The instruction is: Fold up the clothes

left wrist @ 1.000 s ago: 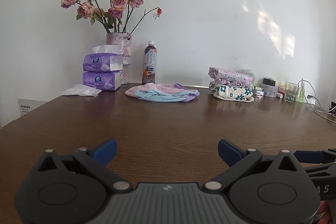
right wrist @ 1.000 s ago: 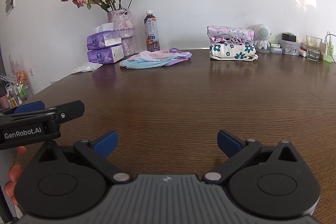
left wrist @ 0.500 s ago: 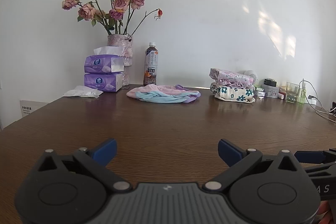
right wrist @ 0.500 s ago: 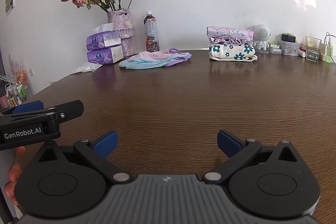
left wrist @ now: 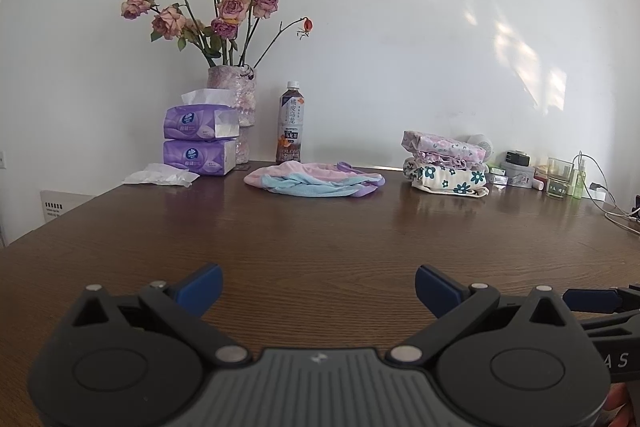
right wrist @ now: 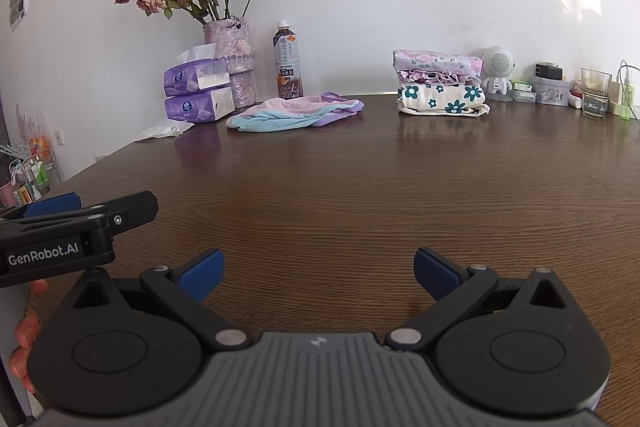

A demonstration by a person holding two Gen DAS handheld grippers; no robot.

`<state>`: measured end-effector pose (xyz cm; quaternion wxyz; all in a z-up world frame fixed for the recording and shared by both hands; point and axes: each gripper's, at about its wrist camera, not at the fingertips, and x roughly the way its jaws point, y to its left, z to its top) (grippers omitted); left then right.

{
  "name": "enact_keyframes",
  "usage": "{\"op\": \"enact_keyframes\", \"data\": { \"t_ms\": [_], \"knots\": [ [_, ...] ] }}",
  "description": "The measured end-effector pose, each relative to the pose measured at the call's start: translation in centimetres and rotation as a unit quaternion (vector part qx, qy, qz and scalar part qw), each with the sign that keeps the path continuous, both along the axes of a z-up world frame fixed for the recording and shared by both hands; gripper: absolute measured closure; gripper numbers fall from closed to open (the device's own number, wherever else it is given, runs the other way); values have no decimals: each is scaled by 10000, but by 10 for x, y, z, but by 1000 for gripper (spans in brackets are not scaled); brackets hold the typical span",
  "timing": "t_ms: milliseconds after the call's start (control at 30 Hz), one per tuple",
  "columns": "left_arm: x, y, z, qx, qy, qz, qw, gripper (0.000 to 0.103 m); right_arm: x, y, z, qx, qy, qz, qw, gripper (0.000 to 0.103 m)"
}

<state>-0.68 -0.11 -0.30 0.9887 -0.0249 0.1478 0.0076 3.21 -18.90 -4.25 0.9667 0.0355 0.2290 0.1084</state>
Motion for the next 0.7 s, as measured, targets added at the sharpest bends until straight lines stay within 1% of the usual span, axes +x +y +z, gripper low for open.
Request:
{"op": "enact_keyframes", "data": {
  "t_ms": [700],
  "knots": [
    [-1,0,1,-34,7,3,10000,0,0,-1,0,7,5,-8,10000,0]
  ]
}}
